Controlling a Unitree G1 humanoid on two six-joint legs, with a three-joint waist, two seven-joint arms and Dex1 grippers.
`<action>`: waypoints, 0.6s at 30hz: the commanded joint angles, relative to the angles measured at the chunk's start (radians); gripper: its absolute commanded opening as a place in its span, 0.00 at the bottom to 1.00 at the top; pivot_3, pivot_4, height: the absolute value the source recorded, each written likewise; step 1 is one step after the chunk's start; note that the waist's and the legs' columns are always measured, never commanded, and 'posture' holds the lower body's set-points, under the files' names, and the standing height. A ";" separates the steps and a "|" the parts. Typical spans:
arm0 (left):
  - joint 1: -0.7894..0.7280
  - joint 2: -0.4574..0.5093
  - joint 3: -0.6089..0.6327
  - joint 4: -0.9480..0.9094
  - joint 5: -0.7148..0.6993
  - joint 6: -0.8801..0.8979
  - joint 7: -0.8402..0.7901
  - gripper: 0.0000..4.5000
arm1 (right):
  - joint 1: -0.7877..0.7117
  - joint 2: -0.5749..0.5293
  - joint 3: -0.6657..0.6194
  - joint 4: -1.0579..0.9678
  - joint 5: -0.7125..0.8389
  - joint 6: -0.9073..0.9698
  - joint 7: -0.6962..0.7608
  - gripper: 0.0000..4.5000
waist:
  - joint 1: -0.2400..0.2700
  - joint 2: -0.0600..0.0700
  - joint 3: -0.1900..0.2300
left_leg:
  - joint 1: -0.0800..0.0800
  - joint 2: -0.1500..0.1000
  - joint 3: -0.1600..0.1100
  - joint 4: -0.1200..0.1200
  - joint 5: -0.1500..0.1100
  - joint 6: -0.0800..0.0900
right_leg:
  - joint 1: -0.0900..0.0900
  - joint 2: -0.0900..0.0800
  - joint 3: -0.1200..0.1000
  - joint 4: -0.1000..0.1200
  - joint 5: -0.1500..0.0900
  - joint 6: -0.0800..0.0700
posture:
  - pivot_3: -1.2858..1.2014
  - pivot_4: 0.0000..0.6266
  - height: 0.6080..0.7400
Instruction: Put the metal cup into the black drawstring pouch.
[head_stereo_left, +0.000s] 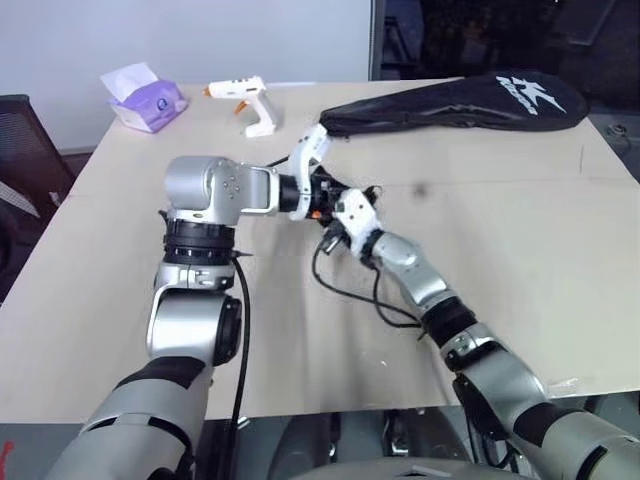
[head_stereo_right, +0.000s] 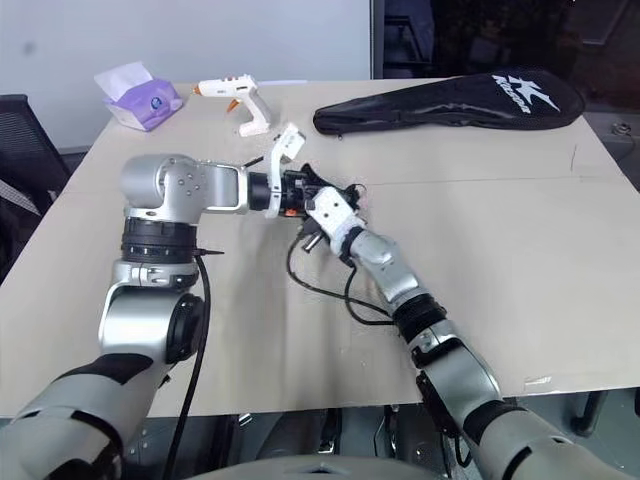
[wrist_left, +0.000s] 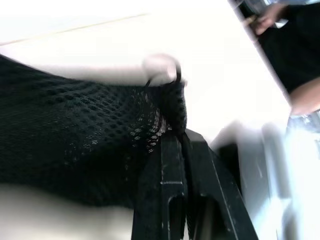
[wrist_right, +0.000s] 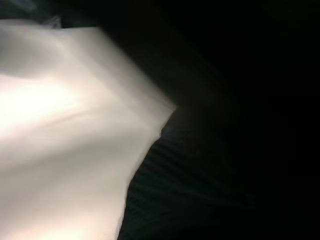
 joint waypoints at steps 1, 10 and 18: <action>-0.024 -0.018 -0.028 -0.078 -0.072 0.007 -0.052 0.01 | -0.052 0.096 -0.190 -0.013 0.225 0.092 0.006 0.00 | 0.000 -0.001 0.001 | 0.000 0.000 0.000 0.000 0.000 0.000 | 0.000 0.000 0.000 0.000 0.000 0.000 | 0.52 0.24 1.00; -0.012 -0.037 0.044 -0.103 -0.083 0.011 -0.002 0.01 | -0.057 0.104 -0.211 -0.043 0.239 0.119 0.047 0.00 | -0.001 0.000 0.001 | 0.001 0.001 -0.001 -0.001 0.001 -0.001 | -0.001 0.001 0.000 0.001 0.000 0.000 | 0.52 0.24 1.00; -0.005 -0.054 0.052 -0.041 -0.043 -0.051 0.031 0.00 | -0.007 0.047 -0.113 -0.158 0.149 0.158 0.083 0.22 | -0.001 0.000 0.001 | 0.000 0.000 -0.001 -0.002 0.001 -0.001 | -0.001 0.001 0.001 0.001 0.000 0.000 | 0.52 0.24 1.00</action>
